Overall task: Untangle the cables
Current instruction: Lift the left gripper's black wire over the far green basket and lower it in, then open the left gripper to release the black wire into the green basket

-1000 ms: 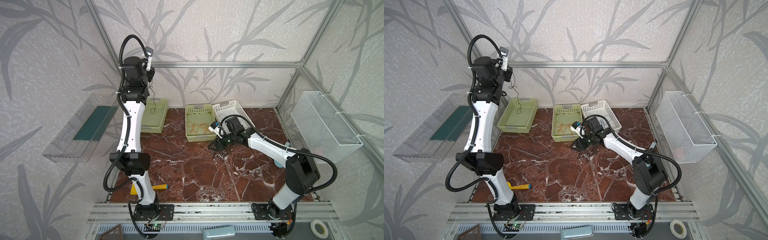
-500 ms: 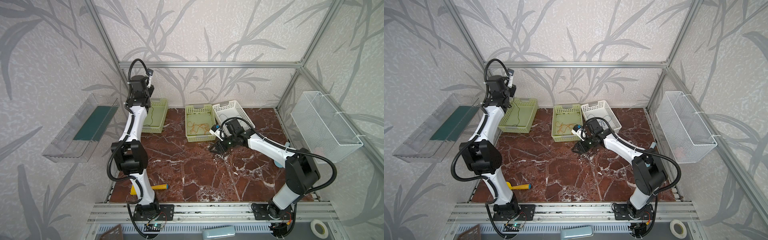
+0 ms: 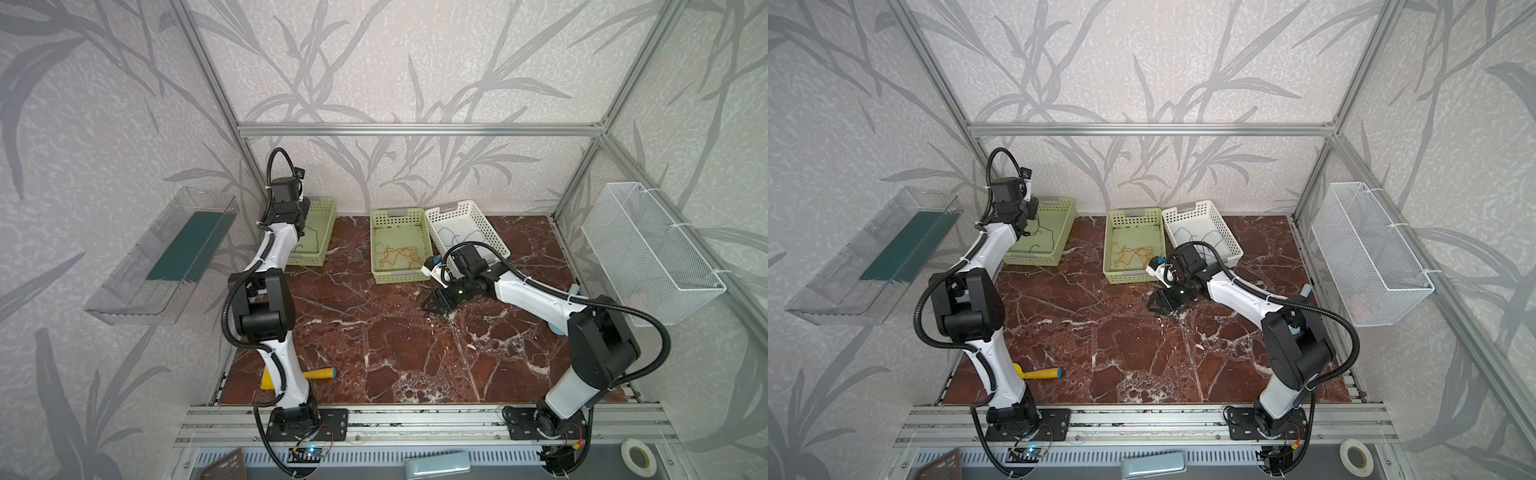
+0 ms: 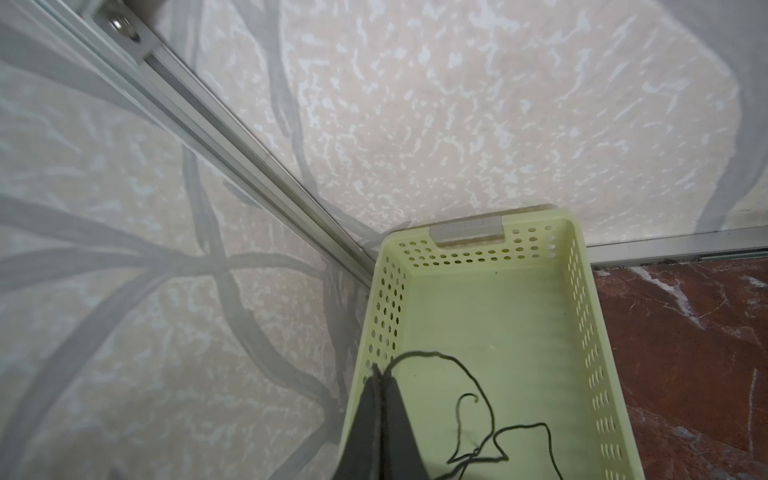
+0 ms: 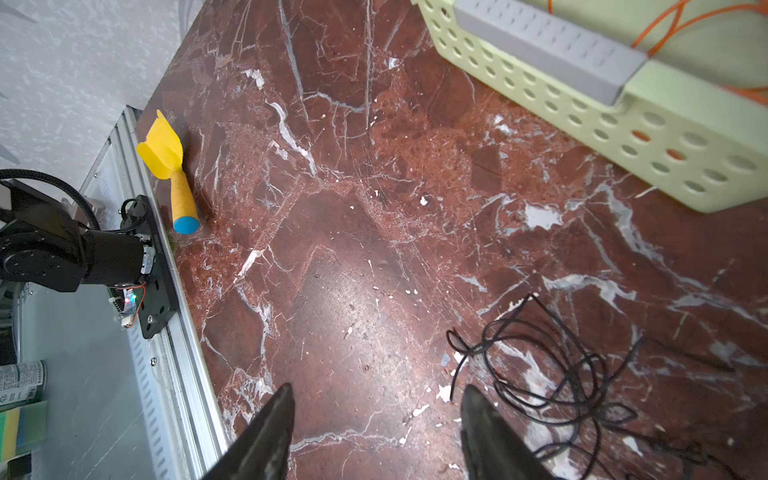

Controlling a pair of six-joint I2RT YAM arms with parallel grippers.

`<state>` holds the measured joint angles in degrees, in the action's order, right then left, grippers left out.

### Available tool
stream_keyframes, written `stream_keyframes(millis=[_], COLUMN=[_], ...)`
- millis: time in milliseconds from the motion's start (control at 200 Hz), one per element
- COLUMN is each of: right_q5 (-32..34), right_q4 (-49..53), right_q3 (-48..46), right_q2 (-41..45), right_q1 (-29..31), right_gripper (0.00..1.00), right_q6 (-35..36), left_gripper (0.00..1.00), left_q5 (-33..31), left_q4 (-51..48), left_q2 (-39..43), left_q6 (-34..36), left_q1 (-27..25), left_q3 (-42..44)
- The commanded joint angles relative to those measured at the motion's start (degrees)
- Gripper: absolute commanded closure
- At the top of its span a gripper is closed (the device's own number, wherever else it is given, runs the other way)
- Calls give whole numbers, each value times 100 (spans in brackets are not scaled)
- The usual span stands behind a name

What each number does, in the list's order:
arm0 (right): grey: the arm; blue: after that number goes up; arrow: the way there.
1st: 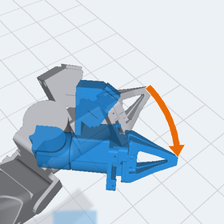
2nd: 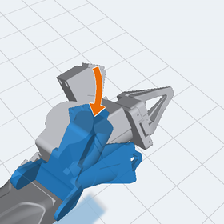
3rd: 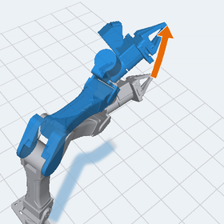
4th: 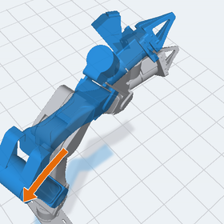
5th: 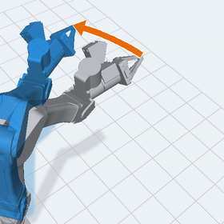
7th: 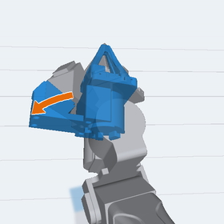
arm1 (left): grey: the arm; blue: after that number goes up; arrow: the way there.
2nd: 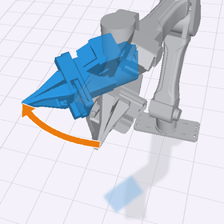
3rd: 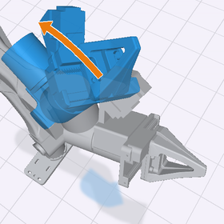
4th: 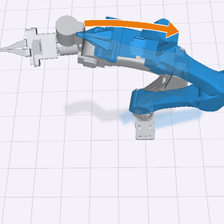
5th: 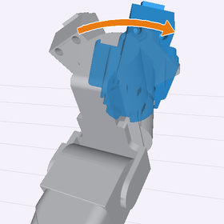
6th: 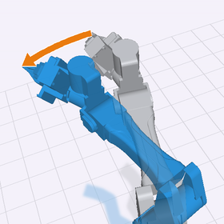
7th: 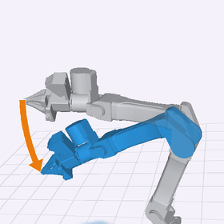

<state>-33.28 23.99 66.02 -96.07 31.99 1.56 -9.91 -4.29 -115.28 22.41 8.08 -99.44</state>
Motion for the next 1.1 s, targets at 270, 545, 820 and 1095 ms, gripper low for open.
stream_keyframes(millis=[270,545,820,1095], right_q5=[468,742,924,1282], right_q4=[-220,-351,-675,-749], right_q3=[-39,-70,-454,-868], right_q2=[308,395,651,683], right_q1=[17,-8,-172,-462], right_gripper=[37,37,37,37], right_q6=[-90,-68,-189,-476], left_gripper=[100,100,100,95], left_q5=[497,1374,1983,2048], left_q4=[-1508,-3041,-3562,-3599], left_q2=[-660,-1367,-1148,-685], left_q6=[-1638,-2040,-2202,-2660], left_q1=[-15,-65,-544,-1134], left_q3=[155,-587,-381,-10])
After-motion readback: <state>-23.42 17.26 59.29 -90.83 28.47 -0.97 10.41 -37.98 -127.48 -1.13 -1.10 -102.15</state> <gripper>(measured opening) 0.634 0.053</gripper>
